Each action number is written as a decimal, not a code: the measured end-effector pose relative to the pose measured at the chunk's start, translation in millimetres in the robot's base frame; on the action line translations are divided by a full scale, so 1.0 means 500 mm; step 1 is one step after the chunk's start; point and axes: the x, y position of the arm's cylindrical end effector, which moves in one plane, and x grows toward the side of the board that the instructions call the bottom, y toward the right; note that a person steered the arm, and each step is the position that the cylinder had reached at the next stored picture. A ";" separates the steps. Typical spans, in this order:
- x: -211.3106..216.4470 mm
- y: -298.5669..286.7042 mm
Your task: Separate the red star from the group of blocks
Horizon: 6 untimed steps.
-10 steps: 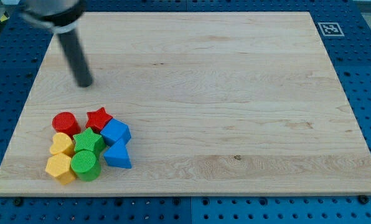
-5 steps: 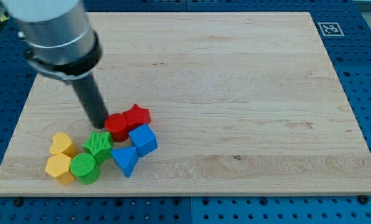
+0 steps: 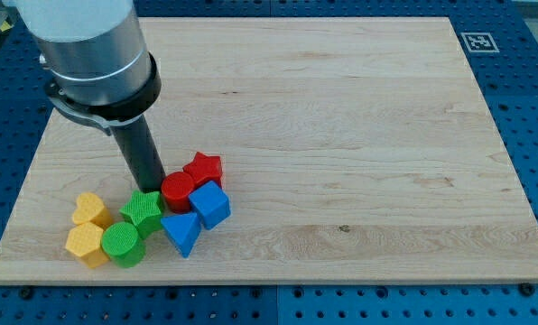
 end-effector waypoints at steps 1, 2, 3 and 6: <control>0.000 -0.010; 0.006 -0.003; 0.020 0.045; -0.077 0.170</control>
